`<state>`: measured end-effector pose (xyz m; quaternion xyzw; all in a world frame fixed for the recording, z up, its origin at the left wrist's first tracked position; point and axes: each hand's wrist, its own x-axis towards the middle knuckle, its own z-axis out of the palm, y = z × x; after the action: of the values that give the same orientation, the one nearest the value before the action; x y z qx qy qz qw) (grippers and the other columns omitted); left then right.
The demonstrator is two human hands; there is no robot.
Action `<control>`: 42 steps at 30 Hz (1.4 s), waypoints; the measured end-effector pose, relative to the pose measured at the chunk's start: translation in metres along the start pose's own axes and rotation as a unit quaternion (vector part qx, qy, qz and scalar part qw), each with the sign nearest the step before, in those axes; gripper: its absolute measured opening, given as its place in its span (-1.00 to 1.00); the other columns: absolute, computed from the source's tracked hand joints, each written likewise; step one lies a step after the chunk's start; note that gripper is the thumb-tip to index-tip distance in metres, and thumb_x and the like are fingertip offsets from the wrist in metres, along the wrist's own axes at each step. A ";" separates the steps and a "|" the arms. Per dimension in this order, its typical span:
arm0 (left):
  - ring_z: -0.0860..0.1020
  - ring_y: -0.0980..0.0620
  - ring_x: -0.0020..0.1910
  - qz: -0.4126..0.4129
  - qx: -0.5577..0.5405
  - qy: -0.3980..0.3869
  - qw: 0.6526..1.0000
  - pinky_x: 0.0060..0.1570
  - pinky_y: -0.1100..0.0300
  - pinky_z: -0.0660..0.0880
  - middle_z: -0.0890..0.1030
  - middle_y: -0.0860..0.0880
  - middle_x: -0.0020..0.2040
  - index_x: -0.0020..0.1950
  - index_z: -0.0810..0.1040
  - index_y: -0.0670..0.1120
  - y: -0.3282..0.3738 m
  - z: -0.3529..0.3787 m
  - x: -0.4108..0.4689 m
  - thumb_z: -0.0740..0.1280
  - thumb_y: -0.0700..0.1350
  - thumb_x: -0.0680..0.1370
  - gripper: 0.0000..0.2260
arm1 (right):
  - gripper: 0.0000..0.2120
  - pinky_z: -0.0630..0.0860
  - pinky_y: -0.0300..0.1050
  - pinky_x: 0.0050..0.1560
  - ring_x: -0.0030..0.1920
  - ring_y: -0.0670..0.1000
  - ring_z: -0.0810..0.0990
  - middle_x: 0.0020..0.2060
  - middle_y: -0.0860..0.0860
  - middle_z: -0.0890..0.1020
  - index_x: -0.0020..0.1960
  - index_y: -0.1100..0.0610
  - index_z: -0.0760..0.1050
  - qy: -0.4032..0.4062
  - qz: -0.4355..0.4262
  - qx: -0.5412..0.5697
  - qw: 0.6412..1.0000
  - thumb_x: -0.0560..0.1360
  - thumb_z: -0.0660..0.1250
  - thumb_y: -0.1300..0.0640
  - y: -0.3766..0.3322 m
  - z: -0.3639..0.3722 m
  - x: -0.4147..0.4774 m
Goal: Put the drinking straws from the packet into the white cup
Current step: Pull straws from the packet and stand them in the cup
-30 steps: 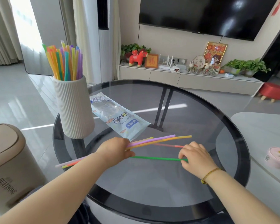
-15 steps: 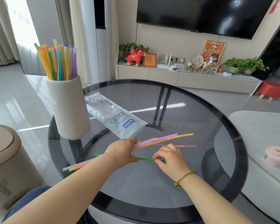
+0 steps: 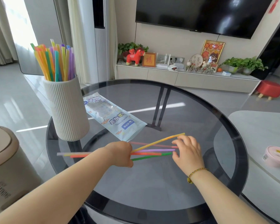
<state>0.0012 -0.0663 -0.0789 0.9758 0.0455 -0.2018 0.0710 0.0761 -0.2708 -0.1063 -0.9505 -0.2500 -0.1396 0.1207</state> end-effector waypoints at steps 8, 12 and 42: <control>0.44 -0.11 -0.15 -0.009 0.023 0.093 0.995 -0.20 0.16 0.30 0.42 -0.06 -0.17 0.11 0.39 -0.16 -0.014 0.004 -0.005 0.13 -0.11 0.53 -0.79 | -0.79 0.31 -0.14 0.15 0.18 0.05 0.40 0.08 0.01 0.56 0.04 0.11 0.48 -0.086 -0.035 -0.111 0.989 0.51 0.10 0.19 0.002 0.003 0.017; 0.50 -0.14 -0.04 -0.028 -0.006 0.169 0.985 -0.21 0.18 0.27 0.55 -0.12 -0.05 0.08 0.40 -0.11 -0.028 -0.001 -0.007 0.10 -0.02 0.57 -0.79 | -0.85 0.37 -0.13 0.09 0.14 0.07 0.46 0.07 0.03 0.55 -0.08 0.03 0.39 -0.146 -0.044 -0.116 0.981 0.45 0.14 0.25 0.002 -0.008 0.021; 0.23 0.15 -0.62 0.071 -0.556 0.167 0.811 -0.58 0.38 0.23 0.27 0.07 -0.57 -0.45 0.40 -0.05 -0.015 -0.065 -0.032 0.37 -0.05 0.44 -0.71 | -0.87 0.34 0.42 0.12 0.04 0.26 0.61 -0.13 0.12 0.70 -0.29 0.09 0.65 0.228 -0.343 -0.096 0.906 0.18 0.52 0.24 -0.101 -0.138 0.072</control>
<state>-0.0043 -0.0431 -0.0088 0.7892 0.0918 0.0295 0.6065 0.0566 -0.1950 0.0616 -0.7557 -0.5114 -0.4081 0.0272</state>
